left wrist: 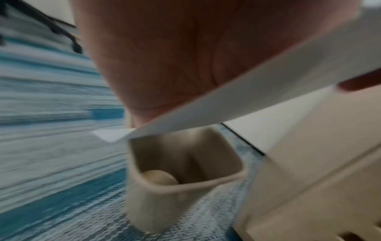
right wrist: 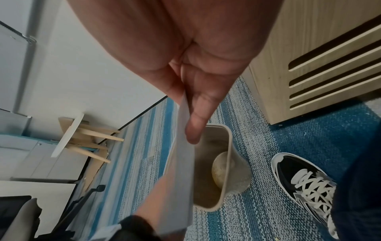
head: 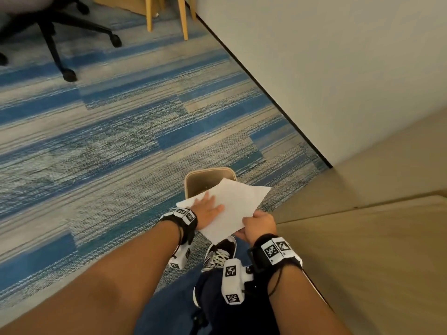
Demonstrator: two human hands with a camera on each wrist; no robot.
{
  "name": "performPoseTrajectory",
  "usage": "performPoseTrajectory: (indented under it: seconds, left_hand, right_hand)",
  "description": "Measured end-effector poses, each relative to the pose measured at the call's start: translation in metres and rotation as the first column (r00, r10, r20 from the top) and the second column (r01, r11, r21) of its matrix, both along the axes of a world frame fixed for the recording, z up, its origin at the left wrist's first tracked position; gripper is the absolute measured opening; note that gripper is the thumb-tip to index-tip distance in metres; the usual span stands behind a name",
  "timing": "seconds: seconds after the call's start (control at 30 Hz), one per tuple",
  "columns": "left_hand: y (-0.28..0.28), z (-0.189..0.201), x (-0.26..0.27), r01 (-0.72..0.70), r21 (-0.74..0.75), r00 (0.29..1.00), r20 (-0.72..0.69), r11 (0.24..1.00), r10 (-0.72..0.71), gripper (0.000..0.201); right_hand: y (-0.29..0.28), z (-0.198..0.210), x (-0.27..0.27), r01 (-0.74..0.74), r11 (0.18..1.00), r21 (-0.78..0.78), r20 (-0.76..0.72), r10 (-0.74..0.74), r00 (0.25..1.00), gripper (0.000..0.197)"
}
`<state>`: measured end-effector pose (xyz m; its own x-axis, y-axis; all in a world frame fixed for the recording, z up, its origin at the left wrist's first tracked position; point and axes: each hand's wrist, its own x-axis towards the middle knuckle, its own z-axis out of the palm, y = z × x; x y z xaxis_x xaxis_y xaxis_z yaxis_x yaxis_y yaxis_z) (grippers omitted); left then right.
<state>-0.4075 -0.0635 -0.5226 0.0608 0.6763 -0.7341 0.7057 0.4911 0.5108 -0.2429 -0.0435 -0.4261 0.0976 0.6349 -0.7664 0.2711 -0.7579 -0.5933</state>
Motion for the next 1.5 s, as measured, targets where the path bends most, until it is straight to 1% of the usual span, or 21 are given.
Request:
performPoseTrajectory:
  seconds: [0.07, 0.1, 0.2, 0.27, 0.37, 0.43, 0.53, 0.6, 0.67, 0.77, 0.83, 0.9, 0.97, 1.07, 1.13, 1.17, 1.23, 1.3, 1.37, 1.43, 1.5]
  left_hand:
    - [-0.005, -0.001, -0.008, -0.15, 0.086, 0.986, 0.085, 0.985, 0.143, 0.073]
    - [-0.007, 0.003, -0.003, -0.158, 0.185, 0.976, 0.178, 0.97, 0.125, 0.072]
    - [-0.018, 0.018, 0.023, 0.124, 0.389, 0.95, 0.22, 0.913, -0.223, 0.064]
    - [-0.024, 0.001, 0.018, 0.247, 0.285, 0.943, 0.149, 0.926, -0.297, 0.065]
    - [-0.024, -0.018, -0.012, 0.08, 0.023, 0.993, -0.089, 0.997, -0.078, 0.078]
    - [-0.019, -0.009, -0.008, 0.018, 0.122, 1.0, 0.021, 0.992, -0.021, 0.08]
    - [-0.02, 0.004, 0.017, 0.237, 0.286, 0.959, 0.085, 0.928, -0.271, 0.073]
    - [-0.022, -0.015, 0.004, 0.305, 0.131, 0.952, -0.067, 0.943, -0.299, 0.074]
    - [-0.02, -0.018, -0.01, 0.162, 0.072, 0.978, -0.141, 0.984, -0.151, 0.086]
    - [-0.02, -0.001, 0.009, 0.197, 0.263, 0.977, 0.032, 0.945, -0.212, 0.075]
    - [-0.024, -0.002, 0.016, 0.282, 0.205, 0.953, 0.049, 0.937, -0.298, 0.072]
    - [-0.019, -0.012, 0.002, 0.186, 0.086, 0.981, -0.068, 0.979, -0.181, 0.078]
    - [-0.01, -0.003, -0.002, -0.016, 0.128, 1.0, -0.009, 0.992, 0.017, 0.08]
    - [-0.013, 0.014, 0.025, 0.075, 0.153, 0.982, 0.161, 0.985, -0.1, 0.072]
    - [-0.016, -0.002, 0.02, 0.176, 0.043, 0.984, -0.024, 0.984, -0.175, 0.069]
    - [-0.014, -0.006, 0.011, 0.089, 0.024, 0.99, -0.114, 0.996, -0.085, 0.073]
    - [-0.008, -0.004, 0.005, -0.011, 0.157, 0.997, -0.074, 0.987, 0.023, 0.08]
    - [-0.008, 0.008, 0.021, 0.137, 0.274, 0.987, 0.041, 0.952, -0.154, 0.078]
    - [-0.015, -0.002, 0.025, 0.265, 0.176, 0.964, -0.014, 0.948, -0.267, 0.076]
    - [-0.011, -0.014, 0.008, 0.161, 0.068, 0.975, -0.165, 0.985, -0.148, 0.077]
    - [-0.004, -0.007, 0.001, -0.02, 0.163, 0.996, -0.082, 0.986, 0.034, 0.076]
  right_hand:
    - [-0.004, -0.003, -0.002, 0.037, 0.999, -0.006, -0.013, -0.038, 0.999, 0.03]
    - [-0.007, -0.005, -0.002, 0.051, 0.999, -0.007, -0.016, -0.051, 0.999, 0.029]
    - [-0.018, -0.014, -0.001, 0.042, 0.999, -0.017, -0.019, -0.042, 0.999, 0.028]
    - [-0.02, -0.019, 0.001, 0.06, 0.998, -0.019, -0.009, -0.061, 0.998, 0.033]
    - [-0.021, -0.016, 0.002, 0.065, 0.996, -0.056, -0.005, -0.065, 0.998, 0.032]
    - [-0.02, -0.017, 0.003, 0.063, 0.997, -0.034, 0.003, -0.062, 0.998, 0.03]
    - [-0.02, -0.023, 0.005, 0.11, 0.994, 0.004, 0.009, -0.11, 0.994, 0.032]
    - [-0.023, -0.023, 0.007, 0.123, 0.992, 0.023, 0.031, -0.124, 0.992, 0.034]
    - [-0.023, -0.021, 0.009, 0.13, 0.991, 0.042, 0.072, -0.133, 0.988, 0.033]
    - [-0.022, -0.023, 0.012, 0.137, 0.988, 0.065, 0.105, -0.143, 0.984, 0.032]
    - [-0.023, -0.024, 0.012, 0.132, 0.988, 0.08, 0.111, -0.141, 0.984, 0.034]
    - [-0.024, -0.021, 0.012, 0.121, 0.989, 0.08, 0.115, -0.13, 0.985, 0.033]
    - [-0.023, -0.017, 0.013, 0.142, 0.986, 0.082, 0.092, -0.149, 0.984, 0.032]
    - [-0.022, -0.019, 0.014, 0.123, 0.986, 0.116, 0.123, -0.138, 0.983, 0.032]
    - [-0.024, -0.022, 0.016, 0.104, 0.984, 0.143, 0.159, -0.127, 0.979, 0.034]
    - [-0.025, -0.023, 0.017, 0.101, 0.983, 0.153, 0.172, -0.127, 0.977, 0.031]
    - [-0.025, -0.014, 0.016, 0.093, 0.98, 0.176, 0.199, -0.128, 0.972, 0.027]
    - [-0.022, -0.011, 0.016, 0.088, 0.979, 0.183, 0.213, -0.126, 0.969, 0.026]
    - [-0.023, -0.013, 0.017, 0.076, 0.981, 0.179, 0.225, -0.116, 0.967, 0.025]
    - [-0.024, -0.014, 0.017, 0.091, 0.98, 0.178, 0.206, -0.128, 0.97, 0.024]
    - [-0.025, -0.014, 0.019, 0.1, 0.979, 0.179, 0.2, -0.136, 0.97, 0.025]
